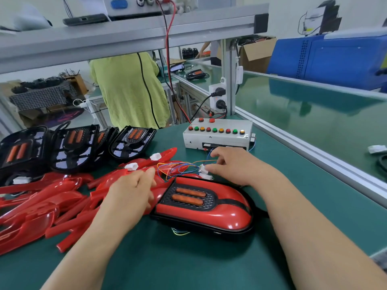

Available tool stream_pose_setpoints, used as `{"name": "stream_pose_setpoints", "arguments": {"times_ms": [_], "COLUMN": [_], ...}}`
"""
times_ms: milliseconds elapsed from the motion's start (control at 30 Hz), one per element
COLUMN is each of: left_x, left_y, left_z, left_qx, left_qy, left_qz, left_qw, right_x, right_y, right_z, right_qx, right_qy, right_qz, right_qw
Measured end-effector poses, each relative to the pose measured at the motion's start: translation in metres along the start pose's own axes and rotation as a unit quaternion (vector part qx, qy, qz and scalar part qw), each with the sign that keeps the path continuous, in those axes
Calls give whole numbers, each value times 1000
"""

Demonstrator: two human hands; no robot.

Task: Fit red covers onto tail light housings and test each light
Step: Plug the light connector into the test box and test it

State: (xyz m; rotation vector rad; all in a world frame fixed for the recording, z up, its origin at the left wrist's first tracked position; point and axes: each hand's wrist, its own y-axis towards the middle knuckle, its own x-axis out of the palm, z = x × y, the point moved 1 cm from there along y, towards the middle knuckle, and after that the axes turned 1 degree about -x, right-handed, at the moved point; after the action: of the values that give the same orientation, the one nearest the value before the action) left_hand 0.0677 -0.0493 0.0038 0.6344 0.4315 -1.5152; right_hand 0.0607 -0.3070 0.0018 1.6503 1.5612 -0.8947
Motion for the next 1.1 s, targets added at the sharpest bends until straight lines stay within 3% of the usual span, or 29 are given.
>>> {"name": "stream_pose_setpoints", "arguments": {"times_ms": [167, 300, 433, 700, 933, 1100], "left_x": [5, 3, 5, 9, 12, 11], "left_y": [-10, -15, -18, -22, -20, -20], "left_z": [1, 6, 9, 9, 6, 6], "left_qx": [-99, -111, -119, -125, -102, -110], "left_qy": [-39, -72, -94, -135, -154, -166], "left_qz": [-125, -209, -223, -229, -256, -267], "left_qw": [986, 969, 963, 956, 949, 943], "right_x": [-12, -18, -5, -3, -19, -23], "right_y": [-34, -66, -82, -75, -71, -65], "right_z": [2, 24, 31, 31, 21, 3], "right_qx": [9, 96, 113, 81, 45, 39], "right_qy": [-18, -68, -86, -87, -29, 47], "right_qz": [64, 51, 10, 14, 116, 58], "right_qw": [998, 992, 990, 993, 992, 996]}}
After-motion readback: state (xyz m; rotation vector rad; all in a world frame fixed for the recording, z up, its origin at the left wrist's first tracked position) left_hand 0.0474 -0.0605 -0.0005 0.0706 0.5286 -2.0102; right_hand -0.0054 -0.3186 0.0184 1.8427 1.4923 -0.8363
